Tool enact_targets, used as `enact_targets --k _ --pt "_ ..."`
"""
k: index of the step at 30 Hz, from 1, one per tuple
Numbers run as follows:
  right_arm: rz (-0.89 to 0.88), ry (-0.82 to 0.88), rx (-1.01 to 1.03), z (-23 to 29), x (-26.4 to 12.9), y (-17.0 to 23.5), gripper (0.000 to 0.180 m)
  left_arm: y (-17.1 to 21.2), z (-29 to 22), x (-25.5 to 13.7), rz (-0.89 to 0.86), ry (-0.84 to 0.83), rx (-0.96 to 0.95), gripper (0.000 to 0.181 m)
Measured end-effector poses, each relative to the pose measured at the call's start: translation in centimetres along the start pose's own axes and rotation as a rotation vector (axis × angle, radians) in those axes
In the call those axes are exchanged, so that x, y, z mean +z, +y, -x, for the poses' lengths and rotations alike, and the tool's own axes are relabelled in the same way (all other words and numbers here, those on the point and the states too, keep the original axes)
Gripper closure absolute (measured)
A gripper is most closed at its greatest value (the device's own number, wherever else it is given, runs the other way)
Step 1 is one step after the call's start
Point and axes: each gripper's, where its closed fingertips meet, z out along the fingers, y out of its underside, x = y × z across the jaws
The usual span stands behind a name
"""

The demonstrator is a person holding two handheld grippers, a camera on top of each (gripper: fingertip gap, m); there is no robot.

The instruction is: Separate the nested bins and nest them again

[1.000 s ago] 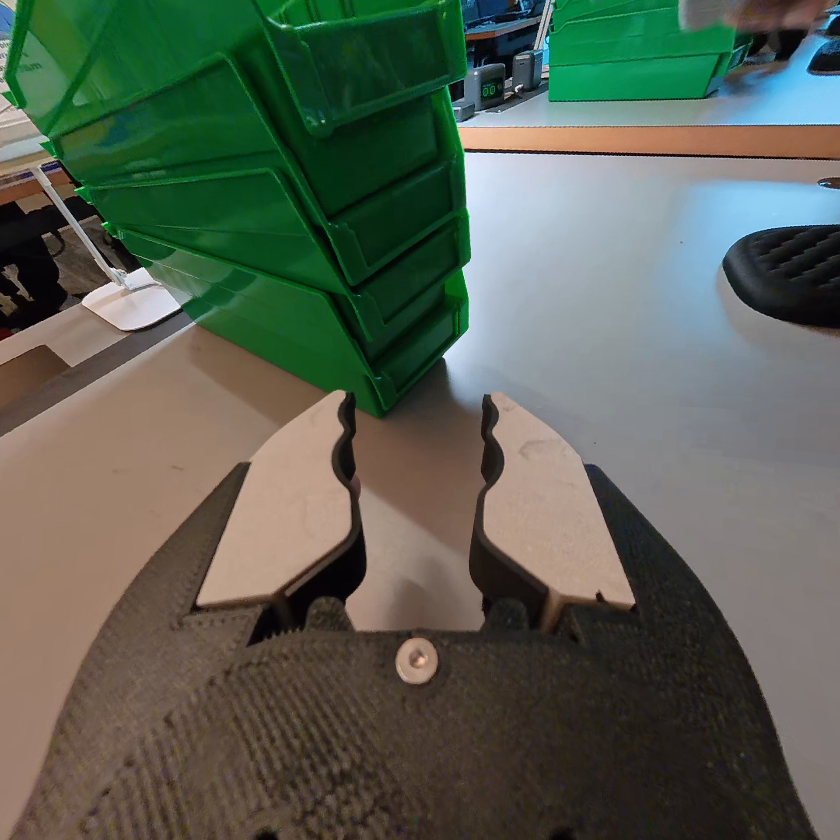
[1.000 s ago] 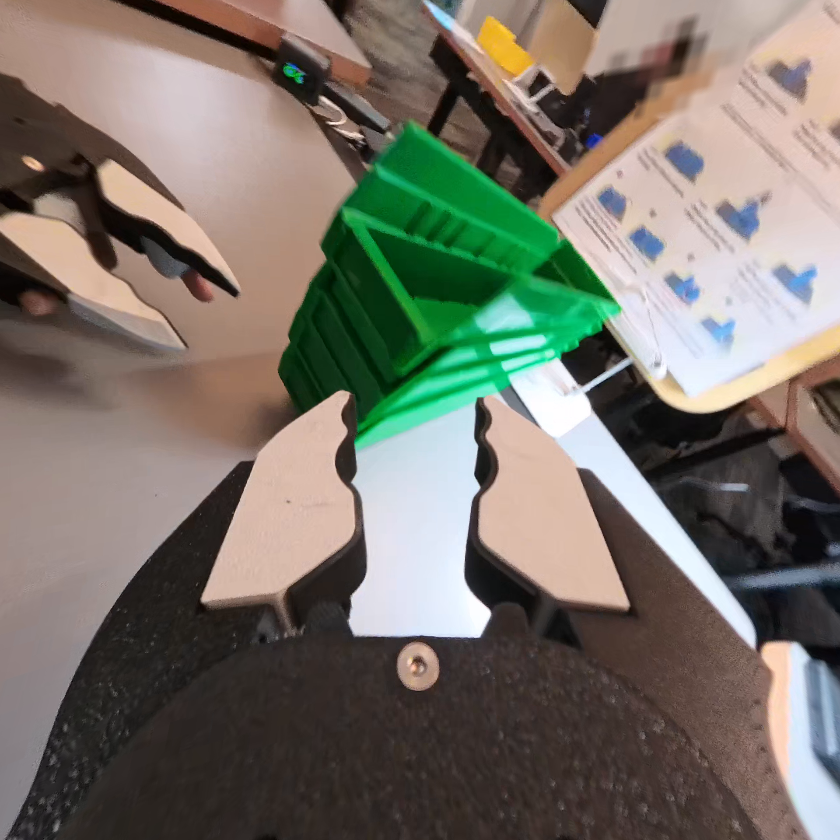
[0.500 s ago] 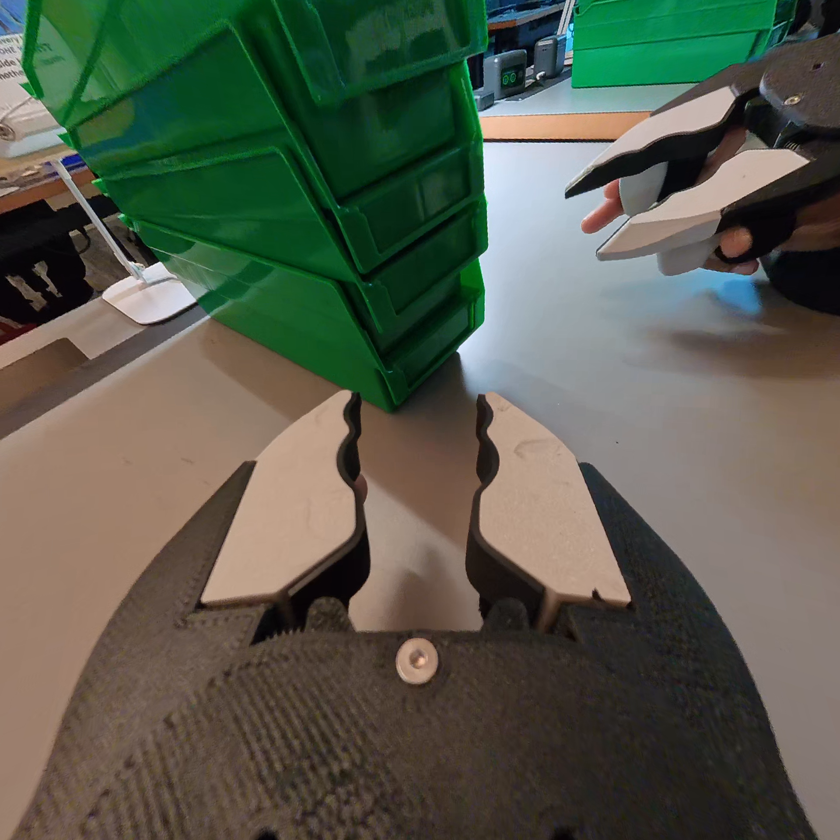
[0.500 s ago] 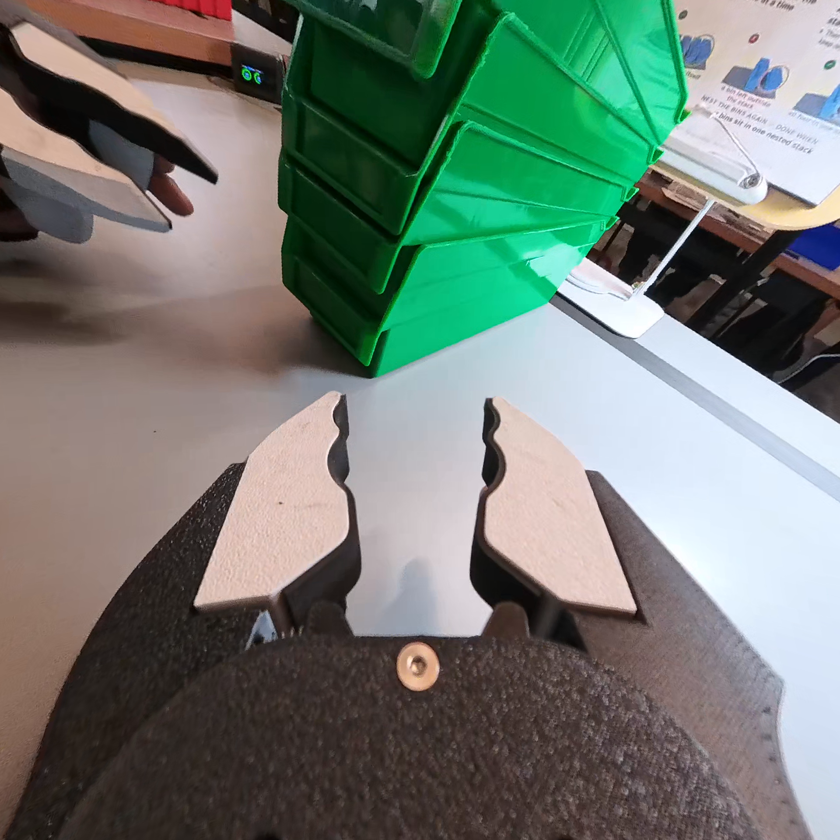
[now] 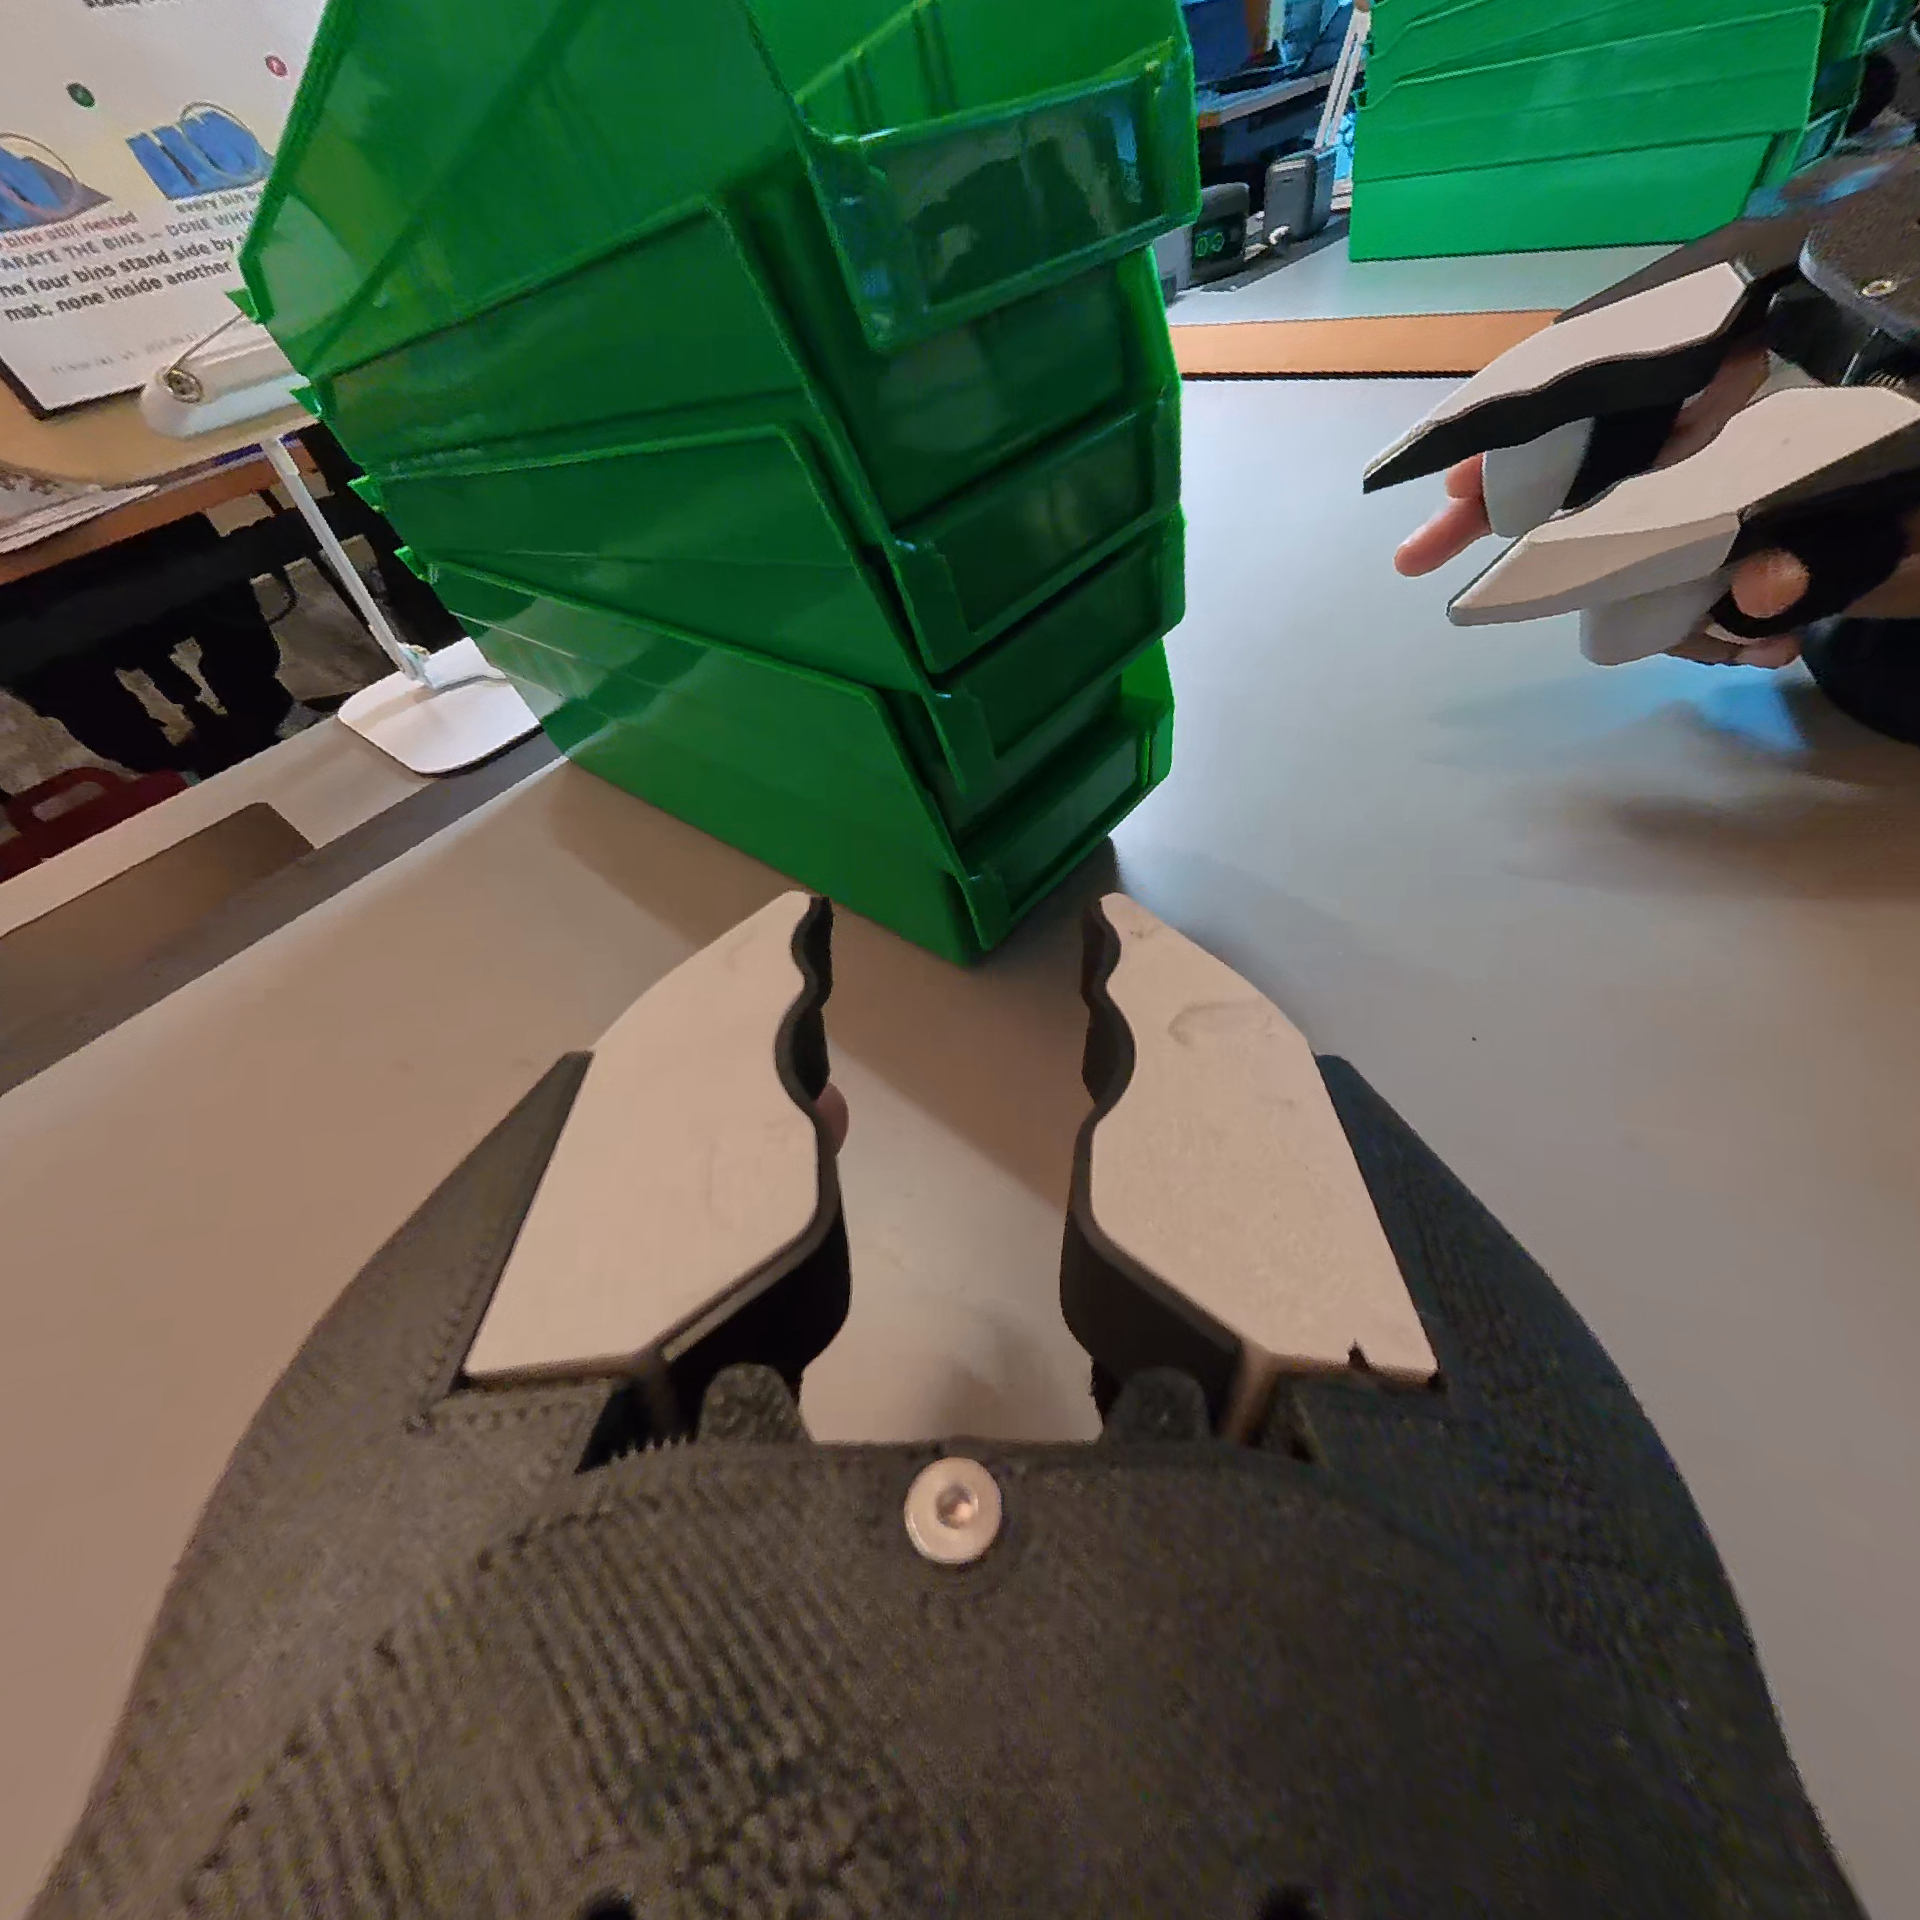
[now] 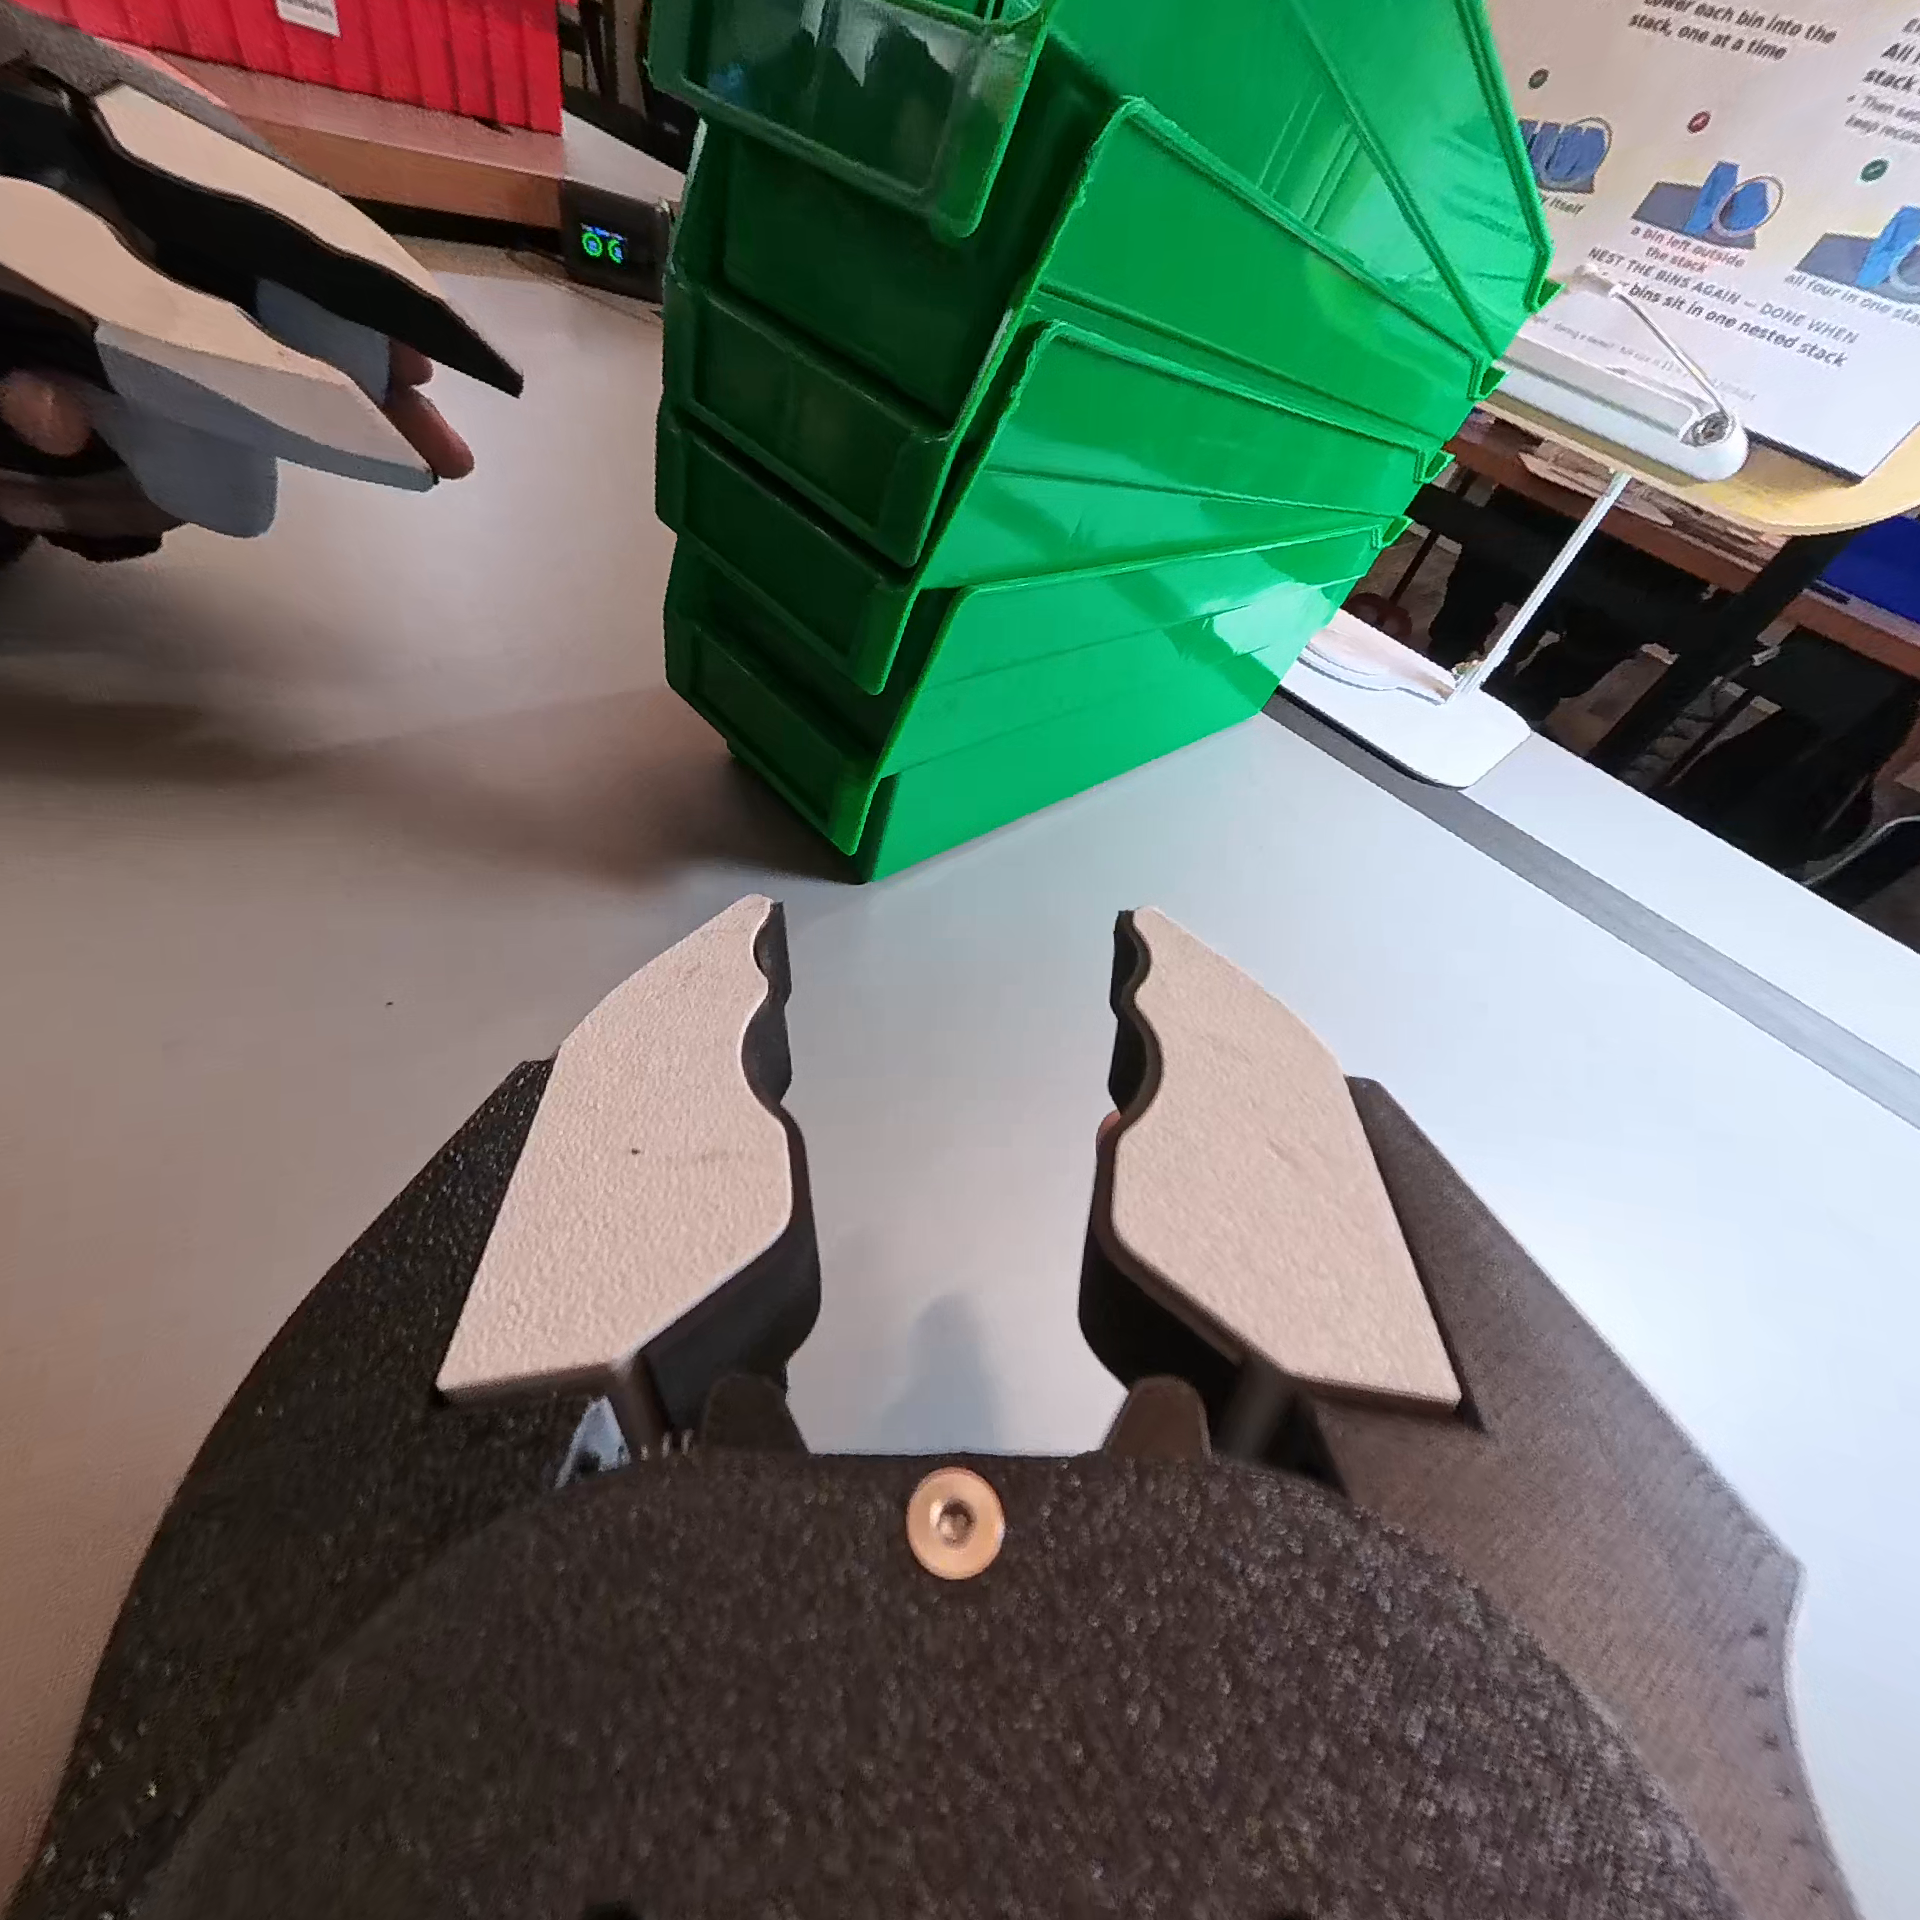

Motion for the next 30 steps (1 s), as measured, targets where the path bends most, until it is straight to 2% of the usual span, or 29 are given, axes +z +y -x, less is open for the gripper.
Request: enact_targets --k 16,19,23,27,30 --pt "-0.018 0.022 -0.017 -0.2 -0.5 -0.3 0.124 0.1 -1.9 0.3 0.030 0.064 0.078 0.150" --pt "-0.008 0.021 -0.013 -0.3 -0.2 0.0 0.125 -2.4 -2.3 0.3 0.019 0.057 0.169 0.147" --pt "0.019 0.012 -0.001 -0.3 0.2 0.6 0.125 -7.8 -2.5 0.3 0.070 0.050 0.383 0.139" --pt "0.016 0.015 -0.007 -0.3 0.0 0.5 0.125 -12.3 -2.0 2.0 0.200 0.039 0.570 0.132" --pt "-0.023 -0.006 0.001 0.0 -0.4 -0.3 0.122 -12.3 -2.4 4.3 0.394 0.132 0.661 0.130"
